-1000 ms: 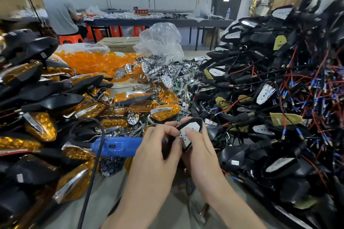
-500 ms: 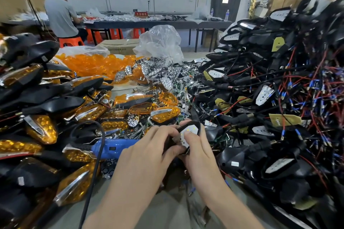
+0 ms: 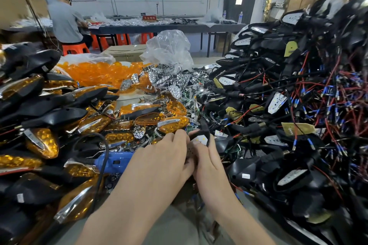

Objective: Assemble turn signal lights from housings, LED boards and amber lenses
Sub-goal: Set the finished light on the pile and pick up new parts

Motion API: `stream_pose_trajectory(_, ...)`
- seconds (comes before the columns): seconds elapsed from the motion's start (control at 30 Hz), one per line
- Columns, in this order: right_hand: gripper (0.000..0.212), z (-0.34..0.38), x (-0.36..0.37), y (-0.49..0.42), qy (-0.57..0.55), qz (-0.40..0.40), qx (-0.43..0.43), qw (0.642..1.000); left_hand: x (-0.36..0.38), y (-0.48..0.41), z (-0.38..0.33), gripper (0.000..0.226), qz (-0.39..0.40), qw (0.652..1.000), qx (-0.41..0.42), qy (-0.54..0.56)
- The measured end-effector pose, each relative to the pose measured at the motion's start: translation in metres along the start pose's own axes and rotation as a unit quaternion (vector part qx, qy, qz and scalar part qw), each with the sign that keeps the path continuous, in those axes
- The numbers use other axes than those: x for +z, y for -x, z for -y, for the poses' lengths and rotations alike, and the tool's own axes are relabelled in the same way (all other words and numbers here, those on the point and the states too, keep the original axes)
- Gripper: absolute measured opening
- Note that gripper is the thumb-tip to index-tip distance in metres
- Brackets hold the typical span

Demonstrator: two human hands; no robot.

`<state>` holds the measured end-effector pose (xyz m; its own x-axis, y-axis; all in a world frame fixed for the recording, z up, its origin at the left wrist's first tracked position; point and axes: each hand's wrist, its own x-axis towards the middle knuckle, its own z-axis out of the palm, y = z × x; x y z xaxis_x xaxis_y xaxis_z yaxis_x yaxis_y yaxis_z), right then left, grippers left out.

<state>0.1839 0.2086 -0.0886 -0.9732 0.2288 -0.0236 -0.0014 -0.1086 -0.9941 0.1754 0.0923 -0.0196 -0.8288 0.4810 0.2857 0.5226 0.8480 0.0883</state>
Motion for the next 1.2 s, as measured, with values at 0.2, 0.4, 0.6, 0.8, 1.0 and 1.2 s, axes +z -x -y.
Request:
stream_pose_trajectory(0.2,0.045,0.004,0.000,0.003,-0.013,0.003,0.012,1.000,-0.003,0.002,-0.002,0.024,0.010,1.000,0.018,-0.009)
stream_pose_trajectory(0.4,0.054,-0.001,-0.001,-0.001,-0.021,0.018,0.009,1.000,-0.005,-0.002,-0.001,0.027,0.009,0.999,0.046,-0.020)
stream_pose_trajectory(0.6,0.062,-0.005,-0.001,-0.010,-0.112,0.014,0.013,0.994,0.003,0.000,0.009,0.030,-0.034,0.998,0.021,0.048)
stream_pose_trajectory(0.8,0.040,-0.006,-0.005,-0.016,-0.206,0.002,0.017,0.978,0.021,0.008,0.014,0.029,-0.132,0.977,-0.016,0.168)
stream_pose_trajectory(1.0,0.021,0.007,-0.006,-0.015,-0.322,0.049,0.015,0.945,0.026,0.013,0.015,0.028,-0.145,0.967,0.033,0.209)
stream_pose_trajectory(1.2,0.025,0.018,-0.005,-0.008,-0.395,0.080,0.065,0.913,0.035,0.018,0.006,0.028,-0.155,0.969,0.050,0.187)
